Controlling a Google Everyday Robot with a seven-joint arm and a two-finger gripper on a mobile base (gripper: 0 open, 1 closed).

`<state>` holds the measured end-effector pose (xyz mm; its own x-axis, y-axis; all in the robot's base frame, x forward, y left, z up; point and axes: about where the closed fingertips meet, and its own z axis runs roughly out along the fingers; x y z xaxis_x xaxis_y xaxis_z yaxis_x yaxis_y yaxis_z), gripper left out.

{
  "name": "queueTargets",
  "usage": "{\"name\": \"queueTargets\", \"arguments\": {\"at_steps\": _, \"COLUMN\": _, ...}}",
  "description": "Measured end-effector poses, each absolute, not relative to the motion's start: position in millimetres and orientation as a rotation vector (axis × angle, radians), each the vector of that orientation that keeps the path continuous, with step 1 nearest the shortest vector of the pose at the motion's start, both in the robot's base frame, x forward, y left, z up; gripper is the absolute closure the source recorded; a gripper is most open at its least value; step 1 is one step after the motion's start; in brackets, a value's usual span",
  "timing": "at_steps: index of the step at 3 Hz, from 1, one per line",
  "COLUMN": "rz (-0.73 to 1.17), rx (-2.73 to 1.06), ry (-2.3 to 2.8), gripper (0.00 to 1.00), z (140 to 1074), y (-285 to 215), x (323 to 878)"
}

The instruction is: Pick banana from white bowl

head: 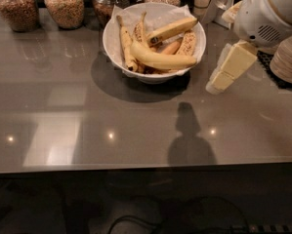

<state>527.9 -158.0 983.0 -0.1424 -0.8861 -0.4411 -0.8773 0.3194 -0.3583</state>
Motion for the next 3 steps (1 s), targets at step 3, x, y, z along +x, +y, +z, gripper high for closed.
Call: {"name": "queueTargets", "arguments": {"at_steps": 3, "rz": 0.139, "rx": -1.497, "ry": 1.831, "gripper": 0.0, "z": 990, "y": -67, "x": 615}}
